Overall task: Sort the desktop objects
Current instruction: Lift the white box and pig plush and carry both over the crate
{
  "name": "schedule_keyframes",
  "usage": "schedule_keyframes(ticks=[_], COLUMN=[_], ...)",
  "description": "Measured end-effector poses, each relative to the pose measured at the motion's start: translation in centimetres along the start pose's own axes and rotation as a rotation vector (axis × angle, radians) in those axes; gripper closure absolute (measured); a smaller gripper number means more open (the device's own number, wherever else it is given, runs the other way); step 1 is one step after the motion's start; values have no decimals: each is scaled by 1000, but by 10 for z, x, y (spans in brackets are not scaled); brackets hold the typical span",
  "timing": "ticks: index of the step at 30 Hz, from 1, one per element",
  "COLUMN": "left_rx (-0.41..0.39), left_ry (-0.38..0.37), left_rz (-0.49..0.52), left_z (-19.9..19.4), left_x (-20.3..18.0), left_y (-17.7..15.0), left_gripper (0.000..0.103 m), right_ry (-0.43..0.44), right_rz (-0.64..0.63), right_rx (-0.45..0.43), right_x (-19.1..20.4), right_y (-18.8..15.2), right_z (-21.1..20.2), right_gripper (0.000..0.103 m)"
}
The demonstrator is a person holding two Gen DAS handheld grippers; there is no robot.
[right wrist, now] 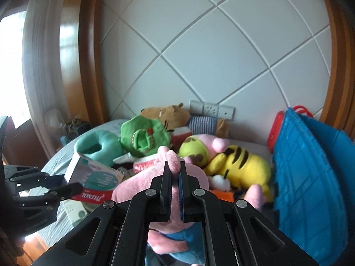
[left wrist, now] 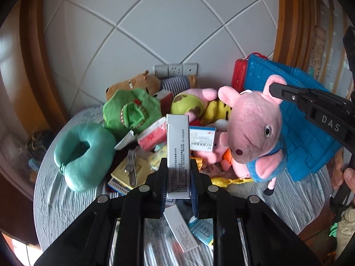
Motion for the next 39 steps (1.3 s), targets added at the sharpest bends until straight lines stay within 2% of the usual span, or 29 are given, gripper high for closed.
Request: schedule_keyframes(ticks=[12,23,32,39], left_rx=[-47,-98,-150,-178], left_ry=[-66,-134,-216,-291], left_rz=[87,164,241,296], left_z=[2,4,13,30], left_x=[-47,-115,-209,-302], left_y=[51,103,157,188], left_gripper=[85,85,85,85], right_ry=[-106,-229,-336,-437], right_rz=[71,127,176,201], right_rx=[-58,-155,-232,-250], right_x=[-60,-148,-235,-319], right_y=[43,89,114,101], right_z=[-34,-84,-132,-173], right_gripper=[98,98,98,98])
Point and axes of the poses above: each gripper's, at about its wrist camera, not at the fingertips, and z roughly the way its jaws point, x to its left, y to its top, the point moved 3 cm from there along z, roughly the way its jaws point, and after that the axes turned 9 degrees about -y, right-handed, at the moved point
